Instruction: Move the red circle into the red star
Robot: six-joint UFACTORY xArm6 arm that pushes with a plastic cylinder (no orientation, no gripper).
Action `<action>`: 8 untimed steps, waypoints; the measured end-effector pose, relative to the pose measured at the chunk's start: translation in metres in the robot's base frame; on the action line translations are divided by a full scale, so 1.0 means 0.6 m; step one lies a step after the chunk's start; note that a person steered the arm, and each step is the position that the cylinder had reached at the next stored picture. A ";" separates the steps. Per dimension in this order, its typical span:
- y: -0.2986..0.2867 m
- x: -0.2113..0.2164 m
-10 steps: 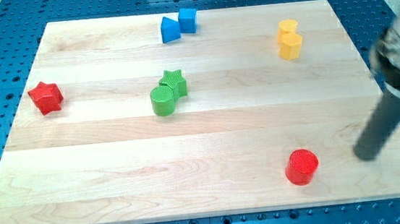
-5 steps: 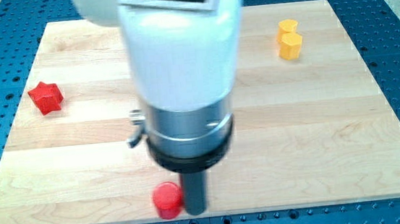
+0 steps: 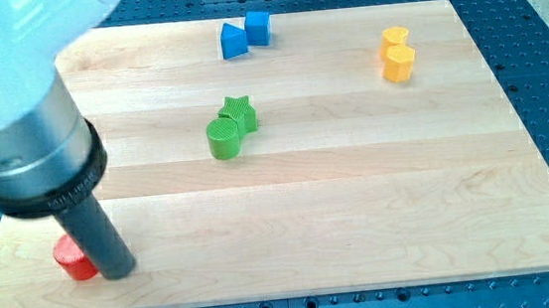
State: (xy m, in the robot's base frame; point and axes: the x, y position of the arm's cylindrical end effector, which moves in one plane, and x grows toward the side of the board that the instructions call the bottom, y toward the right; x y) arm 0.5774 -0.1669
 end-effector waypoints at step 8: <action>-0.004 -0.196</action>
